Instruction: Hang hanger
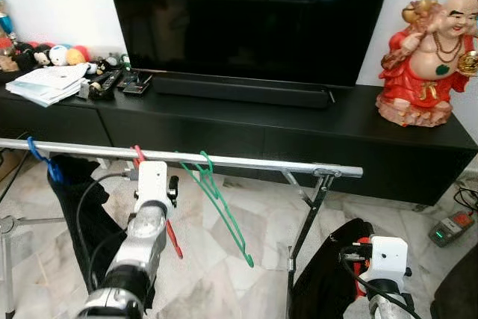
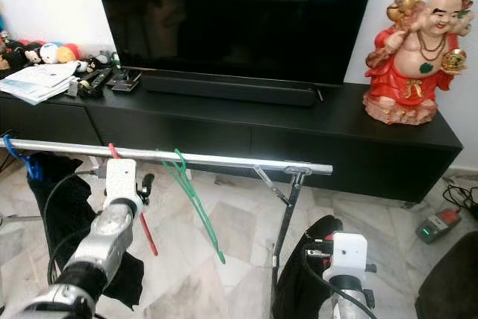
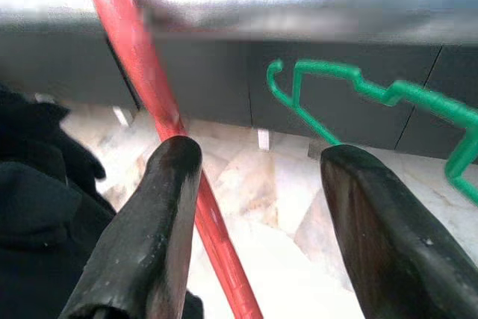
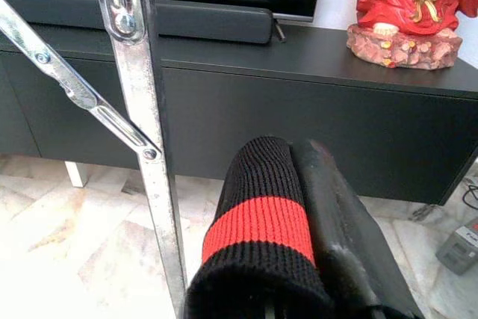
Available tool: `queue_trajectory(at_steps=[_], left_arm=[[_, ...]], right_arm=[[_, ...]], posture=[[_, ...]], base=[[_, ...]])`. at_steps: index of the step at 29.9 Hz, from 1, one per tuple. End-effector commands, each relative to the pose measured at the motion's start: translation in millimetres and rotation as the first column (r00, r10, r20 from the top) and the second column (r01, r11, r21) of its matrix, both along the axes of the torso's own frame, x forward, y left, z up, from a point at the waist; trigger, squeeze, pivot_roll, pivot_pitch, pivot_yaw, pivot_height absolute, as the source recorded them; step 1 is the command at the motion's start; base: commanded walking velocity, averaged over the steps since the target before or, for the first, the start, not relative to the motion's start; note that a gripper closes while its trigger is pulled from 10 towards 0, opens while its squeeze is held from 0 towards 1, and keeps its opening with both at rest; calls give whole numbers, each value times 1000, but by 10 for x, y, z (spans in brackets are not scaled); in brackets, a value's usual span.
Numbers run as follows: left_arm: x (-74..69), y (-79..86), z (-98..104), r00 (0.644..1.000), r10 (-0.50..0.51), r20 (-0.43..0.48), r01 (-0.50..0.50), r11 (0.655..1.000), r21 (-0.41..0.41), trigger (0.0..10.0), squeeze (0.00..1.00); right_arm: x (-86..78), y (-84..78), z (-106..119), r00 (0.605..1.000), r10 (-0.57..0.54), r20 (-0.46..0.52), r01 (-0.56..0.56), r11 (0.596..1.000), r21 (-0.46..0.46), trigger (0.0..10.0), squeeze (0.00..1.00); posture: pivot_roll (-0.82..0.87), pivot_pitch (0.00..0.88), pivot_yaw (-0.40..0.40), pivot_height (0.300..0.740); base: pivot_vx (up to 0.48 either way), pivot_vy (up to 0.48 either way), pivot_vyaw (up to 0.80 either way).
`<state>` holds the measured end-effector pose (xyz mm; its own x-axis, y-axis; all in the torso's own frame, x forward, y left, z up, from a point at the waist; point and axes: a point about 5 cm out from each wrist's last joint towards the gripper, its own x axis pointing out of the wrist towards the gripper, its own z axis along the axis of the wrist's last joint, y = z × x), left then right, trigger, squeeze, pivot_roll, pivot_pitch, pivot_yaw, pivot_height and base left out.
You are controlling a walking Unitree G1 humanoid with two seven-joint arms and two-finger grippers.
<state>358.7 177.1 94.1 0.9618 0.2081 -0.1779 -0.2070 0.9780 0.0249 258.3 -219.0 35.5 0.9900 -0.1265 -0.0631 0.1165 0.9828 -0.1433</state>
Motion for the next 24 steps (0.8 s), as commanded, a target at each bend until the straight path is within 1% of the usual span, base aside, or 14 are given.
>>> queue_trajectory(at_steps=[1, 2, 3, 4, 9, 12, 17, 21, 23, 24], left_arm=[[6, 48, -34, 999, 27, -32, -29, 999, -43, 10000, 0], [18, 57, -41, 998, 35, -48, -39, 997, -68, 10000, 0], [25, 72, -43, 997, 52, -58, -56, 996, -74, 10000, 0], [25, 72, -43, 997, 52, -58, -56, 996, -74, 10000, 0], [38, 106, -65, 990, 110, -88, -117, 990, -81, 10000, 0], [34, 110, -85, 987, 124, -102, -133, 988, -83, 10000, 0], [7, 83, -156, 982, 136, -129, -151, 982, -115, 10000, 0], [0, 74, -173, 981, 136, -135, -152, 981, -118, 10000, 0], [-5, 92, -175, 978, 161, -132, -176, 978, -114, 10000, 0], [-1, 110, -159, 976, 181, -118, -196, 973, -124, 7843, 0]], right_arm=[[8, -18, 33, 1000, 3, 10, -3, 1000, -12, 10000, 0], [-1, -21, 35, 1000, 6, 9, -6, 1000, -16, 10000, 0], [-15, -26, 35, 1000, 10, 9, -10, 1000, -22, 10000, 0], [-15, -26, 35, 1000, 10, 9, -10, 1000, -22, 10000, 0], [-72, -62, 43, 1000, 25, 6, -25, 999, -39, 10000, 0], [-98, -84, 42, 1000, 30, 2, -29, 998, -48, 10000, 0], [-165, -150, 67, 1000, 23, 6, -23, 998, -63, 10000, 0], [-186, -160, 74, 1000, 25, 6, -24, 997, -68, 10000, 0], [-219, -172, 85, 999, 34, 3, -33, 995, -91, 10000, 0], [-241, -184, 101, 999, 37, 4, -37, 995, -96, 10000, 0]], posture=[[-55, 0, 30, 740], [-62, 0, 28, 740], [-69, 0, 25, 740], [-69, 0, 25, 740], [-85, 0, 12, 740], [-92, 0, 12, 740], [-118, 0, 8, 740], [-124, 0, 3, 740], [-129, 0, -5, 740], [-133, 0, -10, 740]], base=[[0, 0, 0], [0, 0, 0], [0, 0, 0], [0, 0, 0], [0, 0, 0], [0, 0, 0], [0, 0, 0], [0, 0, 0], [0, 0, 0], [0, 0, 0]])
